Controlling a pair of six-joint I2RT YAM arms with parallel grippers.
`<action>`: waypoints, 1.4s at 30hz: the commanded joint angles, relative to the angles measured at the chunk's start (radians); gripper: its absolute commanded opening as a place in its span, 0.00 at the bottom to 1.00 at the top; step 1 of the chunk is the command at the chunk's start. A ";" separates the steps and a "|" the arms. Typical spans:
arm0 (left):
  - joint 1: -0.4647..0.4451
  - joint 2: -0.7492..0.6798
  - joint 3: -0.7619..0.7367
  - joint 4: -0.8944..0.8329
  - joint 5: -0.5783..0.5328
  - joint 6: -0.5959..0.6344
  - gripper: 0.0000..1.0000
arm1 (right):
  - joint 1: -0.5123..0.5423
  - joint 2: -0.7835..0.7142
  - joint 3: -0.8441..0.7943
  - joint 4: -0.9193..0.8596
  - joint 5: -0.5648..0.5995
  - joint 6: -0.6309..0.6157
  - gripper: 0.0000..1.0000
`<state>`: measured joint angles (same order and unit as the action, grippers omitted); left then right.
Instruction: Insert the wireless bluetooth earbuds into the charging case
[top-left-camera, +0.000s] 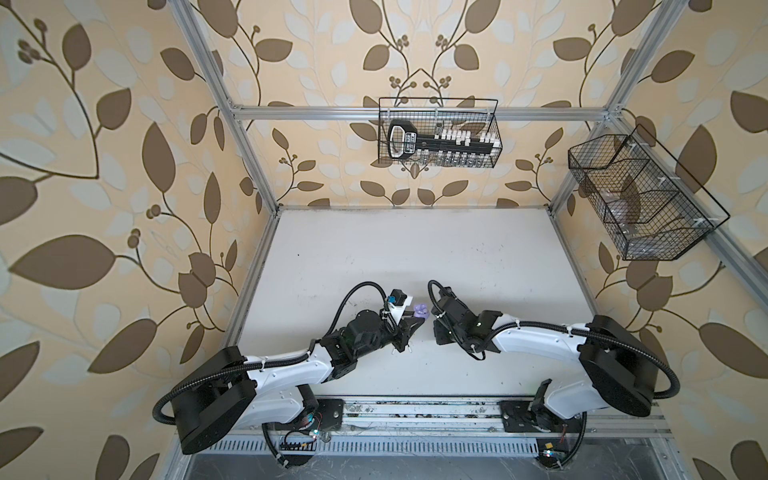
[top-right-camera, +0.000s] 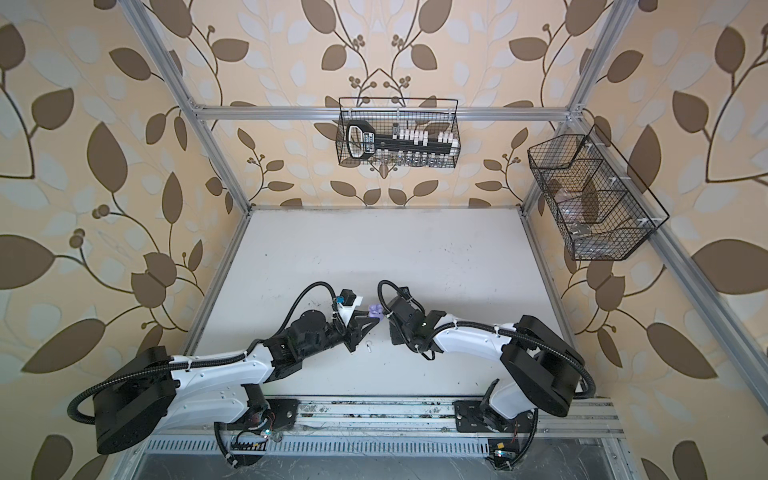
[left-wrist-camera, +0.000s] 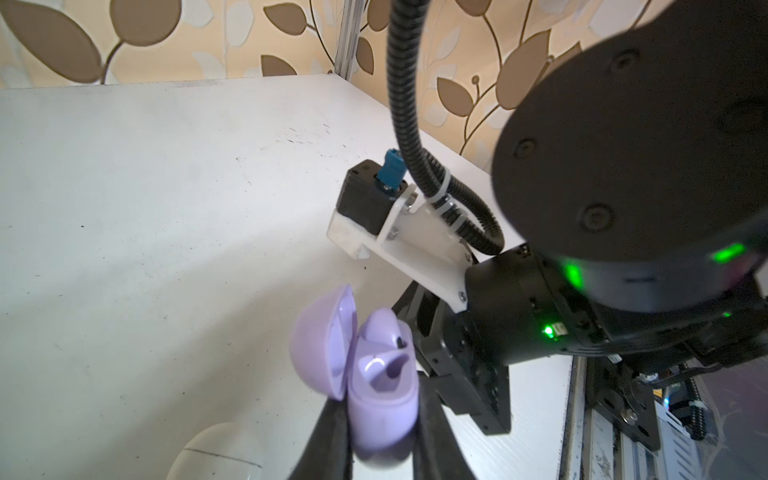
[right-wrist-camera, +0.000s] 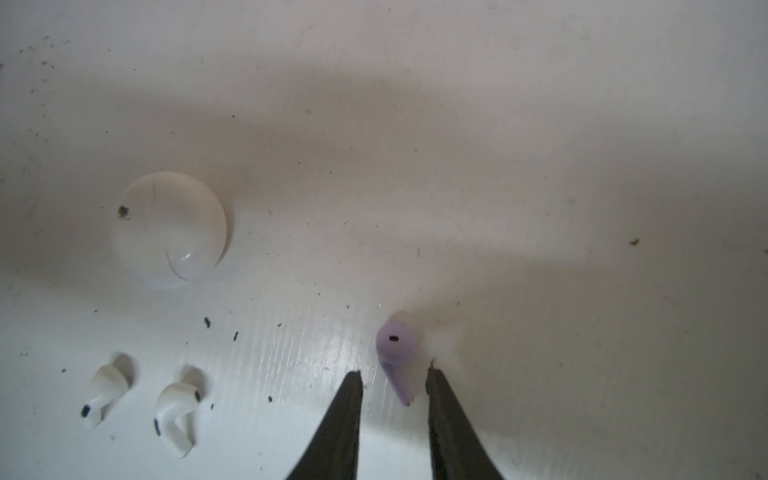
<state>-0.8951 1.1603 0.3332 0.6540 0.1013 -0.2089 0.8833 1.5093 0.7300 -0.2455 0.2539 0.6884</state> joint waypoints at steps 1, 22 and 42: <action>0.010 -0.014 0.011 0.029 -0.002 0.009 0.03 | 0.002 0.043 0.048 -0.029 0.041 -0.026 0.29; 0.011 -0.013 0.013 0.027 0.001 0.011 0.04 | 0.009 0.115 0.056 -0.027 0.040 -0.028 0.20; 0.012 -0.008 0.015 0.030 0.011 0.008 0.04 | -0.053 -0.088 -0.151 -0.069 0.120 0.137 0.15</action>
<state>-0.8948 1.1603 0.3332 0.6537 0.1017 -0.2092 0.8337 1.4384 0.6144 -0.2935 0.3515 0.7609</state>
